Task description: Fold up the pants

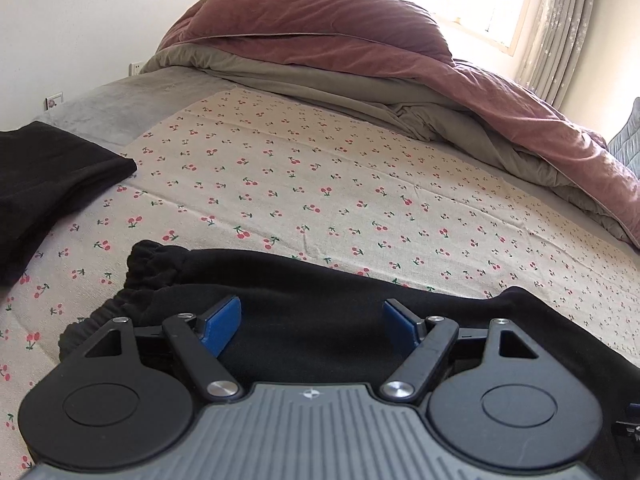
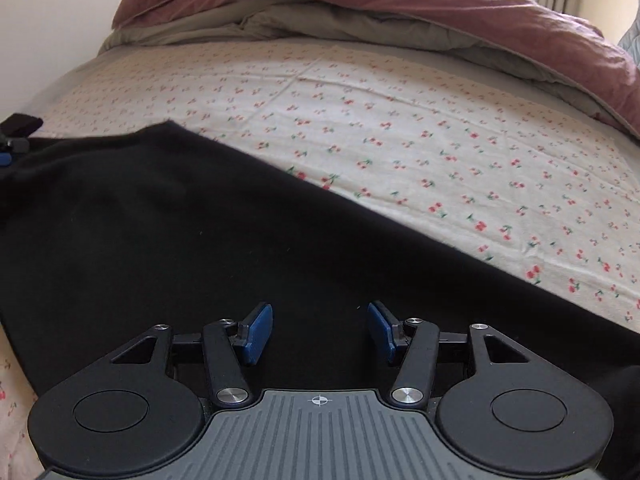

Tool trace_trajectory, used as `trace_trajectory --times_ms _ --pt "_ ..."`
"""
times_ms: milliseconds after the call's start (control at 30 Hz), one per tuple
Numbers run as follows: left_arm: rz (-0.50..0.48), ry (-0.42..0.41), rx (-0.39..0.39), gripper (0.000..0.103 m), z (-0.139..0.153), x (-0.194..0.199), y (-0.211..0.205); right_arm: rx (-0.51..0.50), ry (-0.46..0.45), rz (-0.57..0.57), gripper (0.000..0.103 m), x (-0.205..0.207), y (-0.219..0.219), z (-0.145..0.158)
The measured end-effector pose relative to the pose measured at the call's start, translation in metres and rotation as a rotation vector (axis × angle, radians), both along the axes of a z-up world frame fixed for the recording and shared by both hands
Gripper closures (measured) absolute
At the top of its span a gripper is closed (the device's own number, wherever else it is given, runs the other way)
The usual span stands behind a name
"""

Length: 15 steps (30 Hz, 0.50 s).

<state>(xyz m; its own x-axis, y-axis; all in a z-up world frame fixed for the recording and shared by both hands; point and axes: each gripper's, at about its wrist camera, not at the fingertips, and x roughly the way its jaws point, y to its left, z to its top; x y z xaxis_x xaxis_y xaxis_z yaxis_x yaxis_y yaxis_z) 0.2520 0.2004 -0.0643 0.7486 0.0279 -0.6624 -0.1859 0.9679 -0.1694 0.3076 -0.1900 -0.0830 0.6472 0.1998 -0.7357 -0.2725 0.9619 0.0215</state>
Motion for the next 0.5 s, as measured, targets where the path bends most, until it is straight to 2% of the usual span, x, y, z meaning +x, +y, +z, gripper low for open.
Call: trace_trajectory --times_ms 67,100,133,167,233,333,400,433,500 --pt "0.03 -0.032 -0.012 0.021 0.006 -0.008 0.014 -0.069 -0.051 0.0 0.048 -0.004 0.016 -0.002" --pt "0.057 -0.034 -0.016 0.018 0.008 -0.011 0.021 -0.068 -0.07 0.004 0.048 -0.007 0.019 0.003" --pt "0.106 -0.022 -0.022 0.01 0.008 -0.014 0.032 -0.047 -0.096 0.017 0.048 -0.01 0.02 0.007" --pt "0.168 -0.009 -0.051 0.009 0.006 -0.019 0.046 -0.012 -0.124 0.037 0.049 -0.014 0.021 0.013" --pt "0.222 0.01 -0.138 0.009 0.002 -0.026 0.07 0.028 -0.149 0.058 0.048 -0.021 0.028 0.022" --pt "0.306 0.014 -0.304 0.009 -0.005 -0.043 0.108 0.061 -0.151 0.12 0.049 -0.029 0.048 0.027" --pt "0.398 0.028 -0.438 0.009 -0.013 -0.059 0.132 0.08 -0.135 0.169 0.048 -0.031 0.06 0.027" --pt "0.434 0.03 -0.529 0.009 -0.019 -0.069 0.144 0.094 -0.127 0.189 0.048 -0.033 0.066 0.028" --pt "0.462 0.032 -0.67 0.01 -0.028 -0.084 0.157 0.127 -0.116 0.22 0.048 -0.036 0.076 0.029"
